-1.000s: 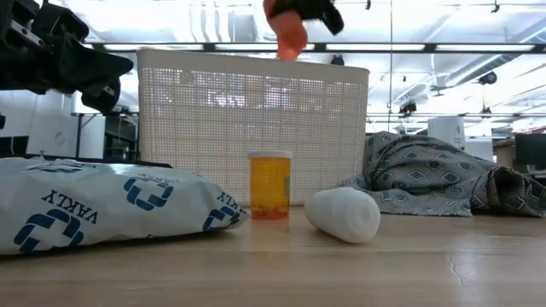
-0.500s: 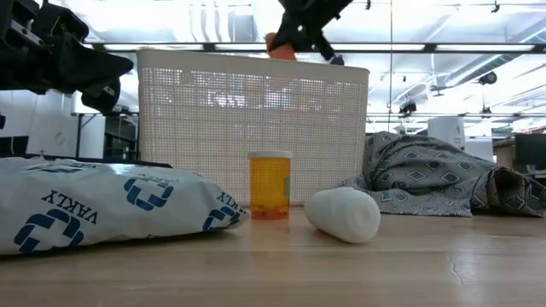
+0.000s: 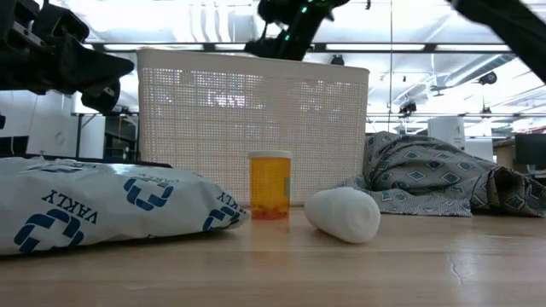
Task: Pick & place medical supplies in basket/bin
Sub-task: Put the orange bandage into the white bin
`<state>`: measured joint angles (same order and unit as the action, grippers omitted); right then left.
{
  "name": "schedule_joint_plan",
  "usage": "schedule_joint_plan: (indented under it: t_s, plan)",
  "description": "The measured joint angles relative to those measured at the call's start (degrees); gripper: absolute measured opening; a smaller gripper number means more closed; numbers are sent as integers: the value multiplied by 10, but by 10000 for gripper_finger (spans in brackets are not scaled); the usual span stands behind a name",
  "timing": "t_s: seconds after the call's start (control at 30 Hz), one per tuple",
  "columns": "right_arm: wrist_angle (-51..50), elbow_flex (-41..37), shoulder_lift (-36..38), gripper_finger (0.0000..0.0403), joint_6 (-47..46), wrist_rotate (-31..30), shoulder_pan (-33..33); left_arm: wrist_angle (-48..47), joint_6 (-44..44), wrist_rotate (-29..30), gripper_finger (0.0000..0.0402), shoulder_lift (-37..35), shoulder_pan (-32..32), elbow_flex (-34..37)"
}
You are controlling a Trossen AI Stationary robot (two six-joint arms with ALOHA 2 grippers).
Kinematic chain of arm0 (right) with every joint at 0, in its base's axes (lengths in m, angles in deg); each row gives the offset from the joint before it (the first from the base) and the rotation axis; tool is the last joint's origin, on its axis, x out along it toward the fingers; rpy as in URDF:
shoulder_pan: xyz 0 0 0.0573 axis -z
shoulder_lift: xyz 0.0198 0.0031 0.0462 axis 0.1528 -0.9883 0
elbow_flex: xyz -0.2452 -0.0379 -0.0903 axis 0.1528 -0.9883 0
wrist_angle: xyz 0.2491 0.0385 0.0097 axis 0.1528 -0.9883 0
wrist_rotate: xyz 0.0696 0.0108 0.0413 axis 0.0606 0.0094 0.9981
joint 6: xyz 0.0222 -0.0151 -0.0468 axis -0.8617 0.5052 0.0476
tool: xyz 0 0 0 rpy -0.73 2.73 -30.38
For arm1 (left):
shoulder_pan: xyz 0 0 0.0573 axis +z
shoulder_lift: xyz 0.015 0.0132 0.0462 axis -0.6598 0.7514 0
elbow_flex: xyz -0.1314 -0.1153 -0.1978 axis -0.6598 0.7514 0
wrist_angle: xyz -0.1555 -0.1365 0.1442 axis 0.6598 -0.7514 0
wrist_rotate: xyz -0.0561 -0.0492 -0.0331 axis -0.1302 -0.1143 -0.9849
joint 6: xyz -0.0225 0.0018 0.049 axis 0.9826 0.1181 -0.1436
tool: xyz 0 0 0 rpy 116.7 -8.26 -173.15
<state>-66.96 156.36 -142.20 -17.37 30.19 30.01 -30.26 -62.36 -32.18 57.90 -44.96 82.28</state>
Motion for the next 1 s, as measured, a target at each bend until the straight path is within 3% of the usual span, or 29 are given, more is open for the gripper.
schedule_joint_plan:
  t_s: [0.3,0.77,1.0]
  plan:
    - [-68,97,-124,77,1,0,2,0,0,0,0,0,0,0]
    - [-68,101,-204,78,-8,0,8,0,0,-2,0,0,0,0]
    - [-84,100,-209,132,-1,0,11,0,0,-2,0,0,0,0]
